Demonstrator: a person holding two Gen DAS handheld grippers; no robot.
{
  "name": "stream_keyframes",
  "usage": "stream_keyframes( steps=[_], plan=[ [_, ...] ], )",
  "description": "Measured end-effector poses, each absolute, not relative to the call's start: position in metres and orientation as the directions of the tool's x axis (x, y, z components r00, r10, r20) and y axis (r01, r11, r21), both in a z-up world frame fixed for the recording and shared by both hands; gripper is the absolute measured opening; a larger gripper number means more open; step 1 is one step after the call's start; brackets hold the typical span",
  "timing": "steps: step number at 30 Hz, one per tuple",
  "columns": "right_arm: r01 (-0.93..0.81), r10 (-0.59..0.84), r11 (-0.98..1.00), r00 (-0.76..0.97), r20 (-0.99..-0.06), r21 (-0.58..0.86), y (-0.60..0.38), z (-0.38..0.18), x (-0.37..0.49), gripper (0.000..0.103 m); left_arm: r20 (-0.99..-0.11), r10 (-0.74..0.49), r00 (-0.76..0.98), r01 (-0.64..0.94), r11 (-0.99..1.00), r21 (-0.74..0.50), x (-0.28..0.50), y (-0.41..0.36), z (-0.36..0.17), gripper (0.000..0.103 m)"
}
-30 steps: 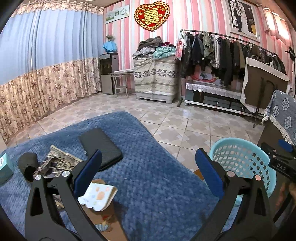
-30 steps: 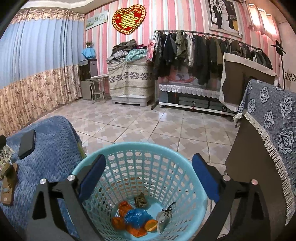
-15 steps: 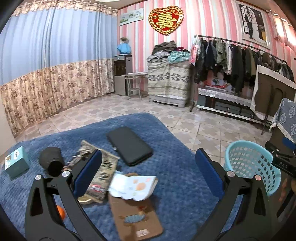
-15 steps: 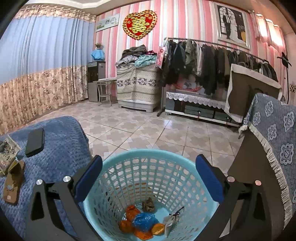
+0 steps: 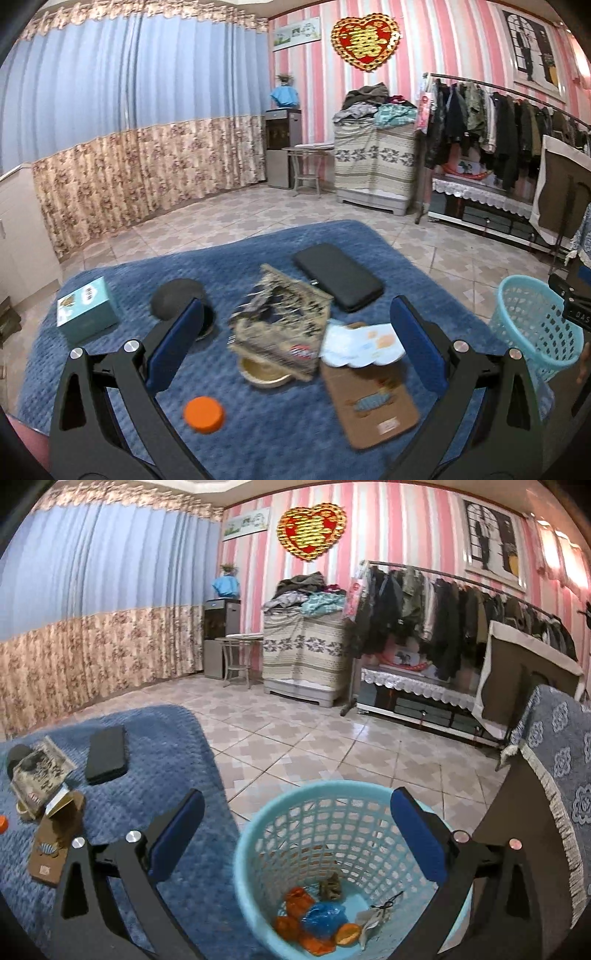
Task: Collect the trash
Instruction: 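Move both tools back over the blanket items, then grasp the orange round lid with the left tool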
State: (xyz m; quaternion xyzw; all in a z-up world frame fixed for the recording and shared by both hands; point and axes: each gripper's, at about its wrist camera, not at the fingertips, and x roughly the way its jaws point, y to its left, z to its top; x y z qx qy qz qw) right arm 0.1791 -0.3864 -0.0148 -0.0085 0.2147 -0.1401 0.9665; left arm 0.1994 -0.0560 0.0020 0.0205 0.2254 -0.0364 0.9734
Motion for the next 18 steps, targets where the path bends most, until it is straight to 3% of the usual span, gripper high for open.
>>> stream_keyframes(
  steps=[18],
  plan=[
    [0.123, -0.137, 0.991, 0.881, -0.452, -0.060, -0.325, -0.023, 0.187, 0.098, -0.528, 0.036, 0.848, -0.051, 0.999, -0.013, 0.182, 0.026, -0.051, 0.098]
  ],
)
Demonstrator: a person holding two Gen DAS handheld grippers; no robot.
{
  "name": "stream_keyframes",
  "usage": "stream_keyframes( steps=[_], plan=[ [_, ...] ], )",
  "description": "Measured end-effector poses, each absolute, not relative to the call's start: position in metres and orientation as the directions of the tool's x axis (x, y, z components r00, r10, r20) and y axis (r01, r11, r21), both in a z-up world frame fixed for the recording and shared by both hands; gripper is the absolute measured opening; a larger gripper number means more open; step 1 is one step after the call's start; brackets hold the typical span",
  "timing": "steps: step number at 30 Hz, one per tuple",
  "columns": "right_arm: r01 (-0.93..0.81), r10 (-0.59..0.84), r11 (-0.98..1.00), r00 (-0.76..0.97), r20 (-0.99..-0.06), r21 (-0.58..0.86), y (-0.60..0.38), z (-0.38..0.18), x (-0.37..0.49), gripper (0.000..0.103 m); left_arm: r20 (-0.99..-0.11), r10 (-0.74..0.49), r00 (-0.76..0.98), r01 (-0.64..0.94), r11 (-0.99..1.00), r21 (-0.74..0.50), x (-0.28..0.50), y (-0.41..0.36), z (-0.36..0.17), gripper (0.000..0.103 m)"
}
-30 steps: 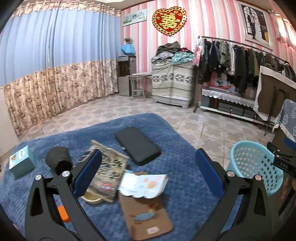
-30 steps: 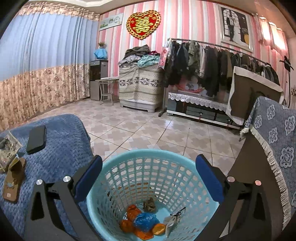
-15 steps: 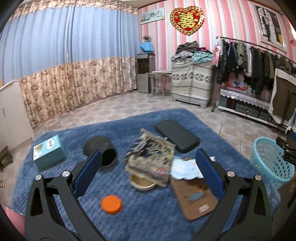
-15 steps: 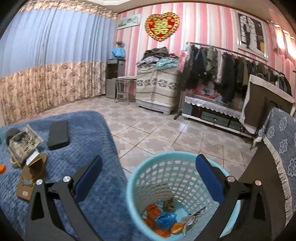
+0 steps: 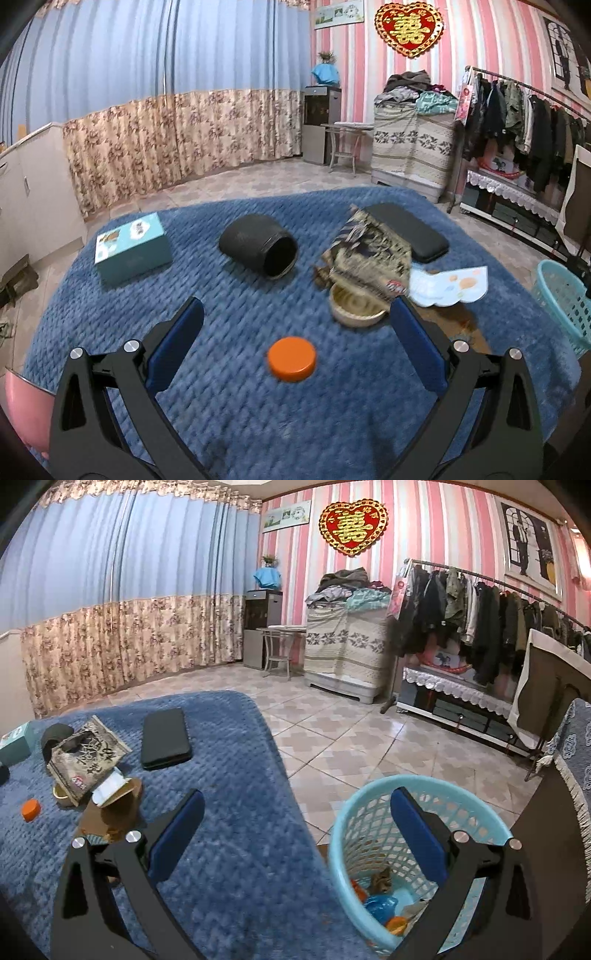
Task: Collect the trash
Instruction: 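Grasp the orange round lid with the left tool, then grasp the white printed card with the right tool while the left tool holds the orange lid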
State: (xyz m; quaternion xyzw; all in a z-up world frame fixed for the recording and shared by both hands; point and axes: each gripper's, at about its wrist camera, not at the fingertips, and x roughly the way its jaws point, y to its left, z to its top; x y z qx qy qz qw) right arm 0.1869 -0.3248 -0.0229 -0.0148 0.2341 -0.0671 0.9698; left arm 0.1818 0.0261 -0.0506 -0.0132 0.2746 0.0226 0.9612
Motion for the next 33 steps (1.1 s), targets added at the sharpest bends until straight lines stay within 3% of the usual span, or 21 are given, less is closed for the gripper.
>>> stream_keyframes(
  steps=[11, 15, 20, 22, 26, 29, 33],
  plan=[
    [0.077, -0.111, 0.993, 0.864, -0.491, -0.088, -0.304, -0.036, 0.197, 0.098, -0.663, 0.006, 0.749, -0.063, 0.996, -0.063, 0.205, 0.037, -0.091, 0.097],
    [0.068, -0.105, 0.993, 0.857, -0.504, -0.092, -0.302, -0.041, 0.199, 0.098, -0.722, -0.040, 0.691, -0.055, 0.993, -0.108, 0.221, 0.041, -0.105, 0.077],
    [0.064, -0.101, 0.994, 0.848, -0.521, -0.088, -0.299, -0.047, 0.202, 0.098, -0.739, -0.053, 0.672, -0.059, 0.990, -0.125, 0.229, 0.042, -0.111, 0.072],
    [0.064, -0.100, 0.994, 0.845, -0.525, -0.087, -0.297, -0.048, 0.203, 0.098, -0.746, -0.050, 0.664, -0.053, 0.992, -0.114, 0.232, 0.039, -0.113, 0.062],
    [0.061, -0.087, 0.996, 0.841, -0.534, -0.066, -0.294, -0.050, 0.205, 0.098, -0.748, -0.040, 0.662, -0.052, 0.994, -0.099, 0.234, 0.035, -0.113, 0.054],
    [0.055, -0.081, 0.996, 0.840, -0.536, -0.064, -0.289, -0.050, 0.206, 0.098, -0.743, -0.044, 0.668, -0.056, 0.993, -0.108, 0.233, 0.037, -0.112, 0.039],
    [0.043, -0.070, 0.997, 0.839, -0.540, -0.063, -0.282, -0.051, 0.207, 0.098, -0.734, -0.056, 0.676, -0.044, 0.992, -0.117, 0.232, 0.036, -0.109, 0.039]
  ],
)
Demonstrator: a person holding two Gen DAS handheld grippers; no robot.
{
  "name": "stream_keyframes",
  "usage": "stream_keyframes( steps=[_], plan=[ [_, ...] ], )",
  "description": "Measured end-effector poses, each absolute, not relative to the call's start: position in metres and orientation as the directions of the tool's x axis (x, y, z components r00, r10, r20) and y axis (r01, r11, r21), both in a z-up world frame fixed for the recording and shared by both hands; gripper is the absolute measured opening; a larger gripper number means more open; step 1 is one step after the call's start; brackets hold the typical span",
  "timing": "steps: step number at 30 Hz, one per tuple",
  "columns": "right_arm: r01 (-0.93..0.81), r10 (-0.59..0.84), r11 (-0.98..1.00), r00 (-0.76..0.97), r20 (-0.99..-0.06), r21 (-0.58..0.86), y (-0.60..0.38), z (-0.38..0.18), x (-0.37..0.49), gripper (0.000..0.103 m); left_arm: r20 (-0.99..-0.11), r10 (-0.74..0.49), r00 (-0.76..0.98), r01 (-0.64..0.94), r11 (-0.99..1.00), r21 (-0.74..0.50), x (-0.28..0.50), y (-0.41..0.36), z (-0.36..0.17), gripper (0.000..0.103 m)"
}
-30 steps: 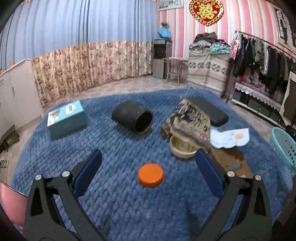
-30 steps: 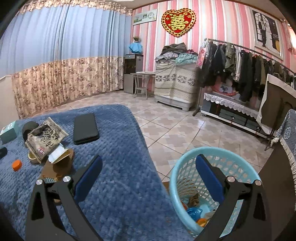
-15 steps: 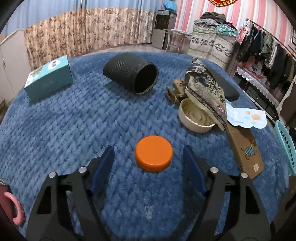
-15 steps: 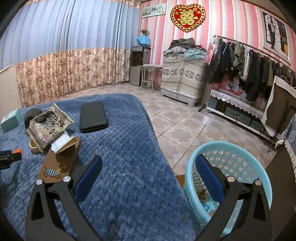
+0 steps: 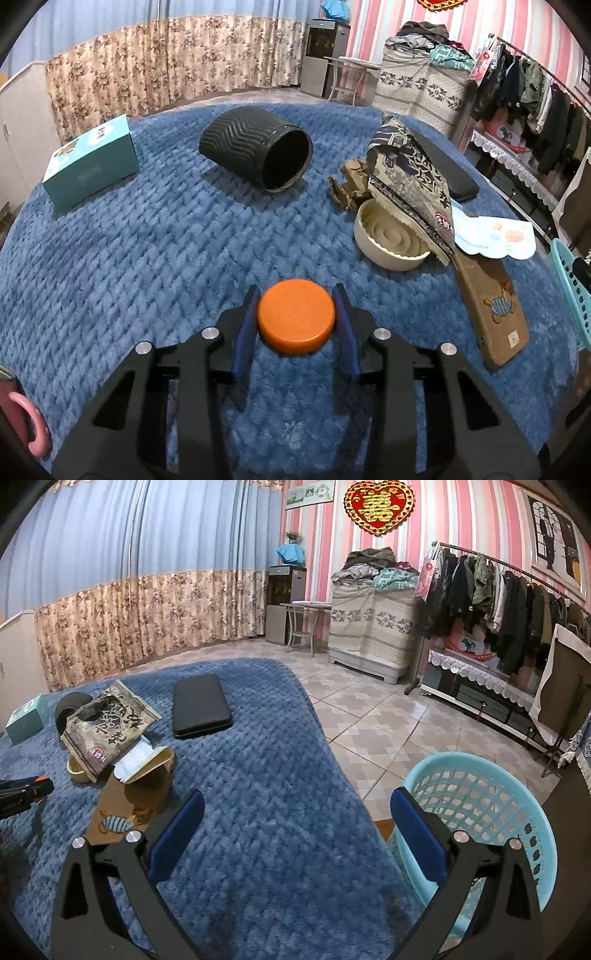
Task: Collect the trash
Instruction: 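Grasp the white printed card with the right tool while the left tool holds the orange lid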
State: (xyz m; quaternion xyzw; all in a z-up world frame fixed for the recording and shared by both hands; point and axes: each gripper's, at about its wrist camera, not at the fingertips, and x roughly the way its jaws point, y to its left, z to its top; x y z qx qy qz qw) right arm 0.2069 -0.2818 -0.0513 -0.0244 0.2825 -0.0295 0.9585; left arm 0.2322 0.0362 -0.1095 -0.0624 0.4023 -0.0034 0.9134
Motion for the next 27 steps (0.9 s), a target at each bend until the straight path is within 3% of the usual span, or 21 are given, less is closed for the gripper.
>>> stream_keyframes(
  steps=[27],
  plan=[
    [-0.067, 0.049, 0.998, 0.806, -0.591, -0.009, -0.226, -0.058, 0.219, 0.098, -0.602, -0.001, 0.799, -0.074, 0.992, -0.100, 0.203, 0.086, -0.075, 0.039]
  ],
)
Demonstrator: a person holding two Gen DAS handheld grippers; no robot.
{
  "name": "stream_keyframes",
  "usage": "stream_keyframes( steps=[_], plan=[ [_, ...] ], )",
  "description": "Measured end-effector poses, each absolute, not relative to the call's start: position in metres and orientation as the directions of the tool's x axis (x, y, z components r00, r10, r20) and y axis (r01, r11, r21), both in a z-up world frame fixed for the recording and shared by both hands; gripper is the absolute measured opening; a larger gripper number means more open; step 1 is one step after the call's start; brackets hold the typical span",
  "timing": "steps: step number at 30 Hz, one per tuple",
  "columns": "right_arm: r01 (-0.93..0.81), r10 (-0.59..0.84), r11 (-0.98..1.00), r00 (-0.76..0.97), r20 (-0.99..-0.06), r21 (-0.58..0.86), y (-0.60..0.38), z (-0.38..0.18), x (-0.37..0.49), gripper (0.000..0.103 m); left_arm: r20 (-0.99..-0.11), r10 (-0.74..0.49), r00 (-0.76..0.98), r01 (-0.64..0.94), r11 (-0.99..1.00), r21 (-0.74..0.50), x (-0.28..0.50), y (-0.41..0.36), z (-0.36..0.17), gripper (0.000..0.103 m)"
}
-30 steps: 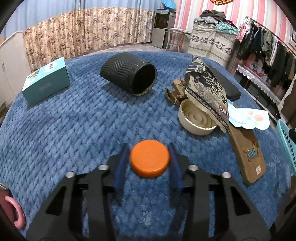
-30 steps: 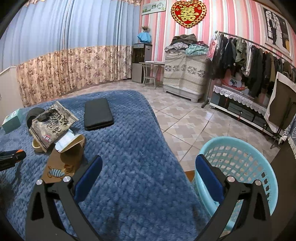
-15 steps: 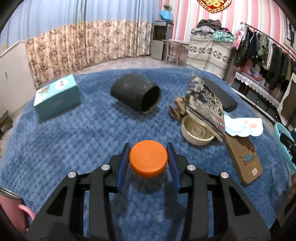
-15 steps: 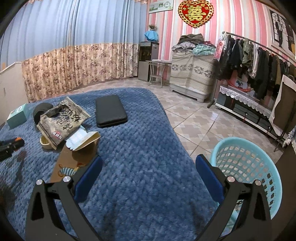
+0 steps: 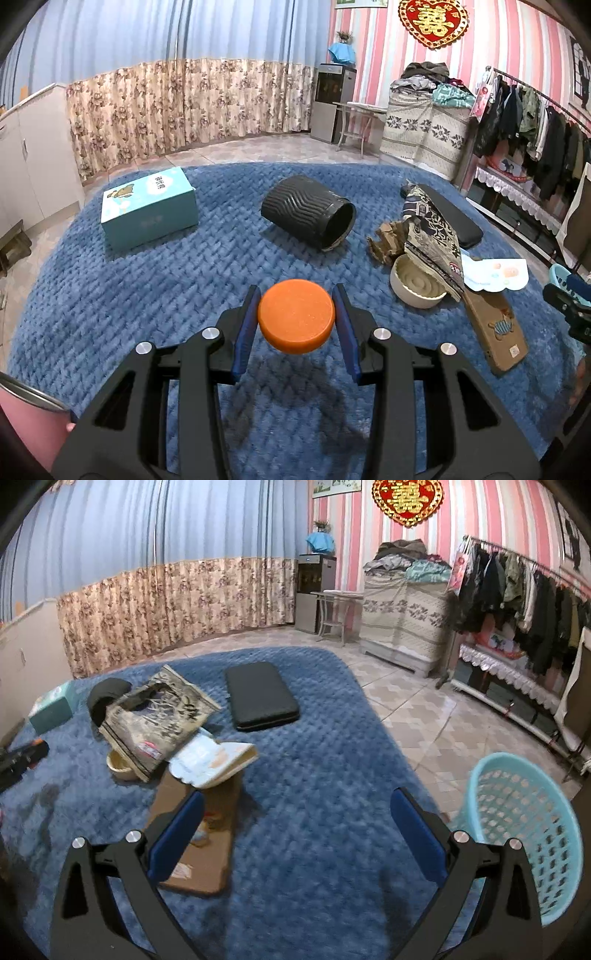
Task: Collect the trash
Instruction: 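Grasp the white printed card with the right tool while the left tool holds the orange lid, then carry the orange lid and white card over the basket with both tools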
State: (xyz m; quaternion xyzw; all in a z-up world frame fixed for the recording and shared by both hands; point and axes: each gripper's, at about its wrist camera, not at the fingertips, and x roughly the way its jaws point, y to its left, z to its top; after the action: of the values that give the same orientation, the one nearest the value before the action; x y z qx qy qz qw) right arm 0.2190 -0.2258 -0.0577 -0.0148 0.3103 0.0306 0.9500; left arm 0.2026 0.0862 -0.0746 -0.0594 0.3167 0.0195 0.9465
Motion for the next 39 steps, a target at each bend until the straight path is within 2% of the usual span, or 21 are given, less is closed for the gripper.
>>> stream_keyframes(
  steps=[4, 9, 11, 13, 14, 15, 16, 22, 28, 39],
  plan=[
    [-0.100, 0.131, 0.991, 0.792, -0.596, 0.085, -0.217, -0.056, 0.234, 0.098, -0.593, 0.008, 0.805, -0.075, 0.993, -0.088, 0.202, 0.089, -0.074, 0.039],
    [-0.101, 0.148, 0.989, 0.766, -0.625, 0.110, -0.205, -0.065, 0.255, 0.097, -0.591, 0.004, 0.807, -0.073, 0.993, -0.093, 0.203, 0.094, -0.073, 0.039],
    [-0.113, 0.172, 0.985, 0.750, -0.638, 0.133, -0.203, -0.072, 0.263, 0.085, -0.588, 0.009, 0.809, -0.069, 0.994, -0.081, 0.205, 0.096, -0.072, 0.039],
    [-0.133, 0.189, 0.982, 0.730, -0.657, 0.136, -0.199, -0.078, 0.269, 0.061, -0.585, 0.010, 0.811, -0.068, 0.995, -0.078, 0.206, 0.096, -0.072, 0.039],
    [-0.142, 0.203, 0.979, 0.722, -0.661, 0.146, -0.197, -0.080, 0.270, 0.057, -0.585, 0.010, 0.811, -0.069, 0.995, -0.078, 0.207, 0.097, -0.071, 0.039],
    [-0.162, 0.234, 0.972, 0.711, -0.663, 0.169, -0.196, -0.082, 0.271, 0.047, -0.586, 0.010, 0.811, -0.070, 0.994, -0.080, 0.208, 0.096, -0.071, 0.039],
    [-0.175, 0.256, 0.967, 0.705, -0.662, 0.187, -0.195, -0.084, 0.271, 0.033, -0.586, 0.008, 0.811, -0.069, 0.994, -0.082, 0.206, 0.097, -0.072, 0.039],
    [-0.221, 0.334, 0.942, 0.711, -0.618, 0.254, -0.203, -0.075, 0.263, 0.008, -0.583, -0.013, 0.813, -0.045, 0.995, -0.085, 0.209, 0.080, -0.064, 0.039],
    [-0.188, 0.298, 0.951, 0.764, -0.572, 0.245, -0.234, -0.054, 0.246, 0.004, -0.561, -0.032, 0.827, -0.013, 0.997, -0.076, 0.210, 0.055, -0.047, 0.039],
    [0.004, 0.092, 0.984, 0.849, -0.521, 0.180, -0.329, -0.024, 0.205, 0.003, -0.524, -0.086, 0.847, 0.066, 0.996, -0.056, 0.212, -0.004, -0.021, 0.039]
  ],
)
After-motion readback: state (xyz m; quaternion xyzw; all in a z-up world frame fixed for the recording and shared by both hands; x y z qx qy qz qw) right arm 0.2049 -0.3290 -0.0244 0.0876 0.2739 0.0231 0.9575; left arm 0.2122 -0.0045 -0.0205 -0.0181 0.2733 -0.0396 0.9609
